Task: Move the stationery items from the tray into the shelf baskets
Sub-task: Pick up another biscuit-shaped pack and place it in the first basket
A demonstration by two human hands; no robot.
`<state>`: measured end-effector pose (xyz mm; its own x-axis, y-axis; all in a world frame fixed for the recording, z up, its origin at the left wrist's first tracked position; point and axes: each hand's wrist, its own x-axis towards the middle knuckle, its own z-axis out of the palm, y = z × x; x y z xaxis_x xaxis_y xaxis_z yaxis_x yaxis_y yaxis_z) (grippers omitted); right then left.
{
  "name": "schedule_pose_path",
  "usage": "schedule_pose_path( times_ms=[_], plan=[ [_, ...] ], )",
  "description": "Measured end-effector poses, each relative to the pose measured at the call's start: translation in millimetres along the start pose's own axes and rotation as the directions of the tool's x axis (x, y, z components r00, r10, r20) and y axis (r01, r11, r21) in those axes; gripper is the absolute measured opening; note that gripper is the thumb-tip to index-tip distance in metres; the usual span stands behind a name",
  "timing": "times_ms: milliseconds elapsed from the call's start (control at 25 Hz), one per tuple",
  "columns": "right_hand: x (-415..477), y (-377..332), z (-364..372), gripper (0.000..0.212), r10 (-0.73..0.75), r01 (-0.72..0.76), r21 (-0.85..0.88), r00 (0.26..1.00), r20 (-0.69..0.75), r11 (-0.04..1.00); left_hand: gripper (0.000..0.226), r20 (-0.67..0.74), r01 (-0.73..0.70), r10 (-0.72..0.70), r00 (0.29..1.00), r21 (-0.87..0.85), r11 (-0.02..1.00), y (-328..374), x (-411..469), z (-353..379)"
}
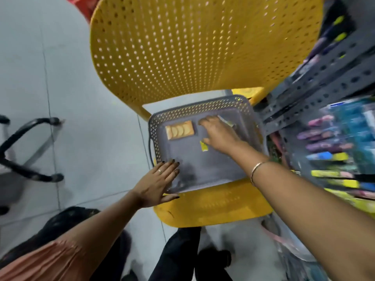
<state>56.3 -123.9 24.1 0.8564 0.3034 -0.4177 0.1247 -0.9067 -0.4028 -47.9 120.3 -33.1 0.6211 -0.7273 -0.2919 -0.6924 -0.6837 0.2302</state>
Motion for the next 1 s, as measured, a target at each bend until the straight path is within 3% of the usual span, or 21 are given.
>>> schedule_pose_path(
  times_ms=[200, 400, 560, 680, 1000],
  plan=[
    [40.9, 1.6, 43.5, 0.067, -0.077, 0.093, -0.175, 0.992, 0.096, 0.980, 0.083, -0.062, -0.030, 0.029, 0.998, -0.010, 1.000, -9.1, 1.3, 30.3],
    [57.2, 2.3, 66.1, 0.083, -0.145, 0.155, -0.217, 0.988, 0.058, 0.964, 0.076, -0.145, -0.055, 0.055, 0.988, 0.006, 0.998, -12.2, 2.3, 40.8],
    [61.6, -1.2, 67.3, 0.067, -0.145, 0.138, -0.280, 0.989, -0.006, 0.950, 0.074, -0.157, -0.049, 0.051, 0.986, 0.021, 0.999, -11.8, 2.1, 42.6],
    [62.2, -3.8, 68.6, 0.052, -0.091, 0.086, -0.215, 0.996, -0.014, 0.973, 0.074, -0.158, -0.040, 0.045, 0.986, 0.035, 0.999, -11.2, 2.5, 40.8],
    [43.4, 6.7, 65.2, 0.056, 0.040, -0.044, -0.095, 0.998, -0.037, 0.995, 0.072, -0.159, -0.032, 0.037, 0.987, 0.033, 0.999, -10.7, 1.9, 40.4]
  ],
)
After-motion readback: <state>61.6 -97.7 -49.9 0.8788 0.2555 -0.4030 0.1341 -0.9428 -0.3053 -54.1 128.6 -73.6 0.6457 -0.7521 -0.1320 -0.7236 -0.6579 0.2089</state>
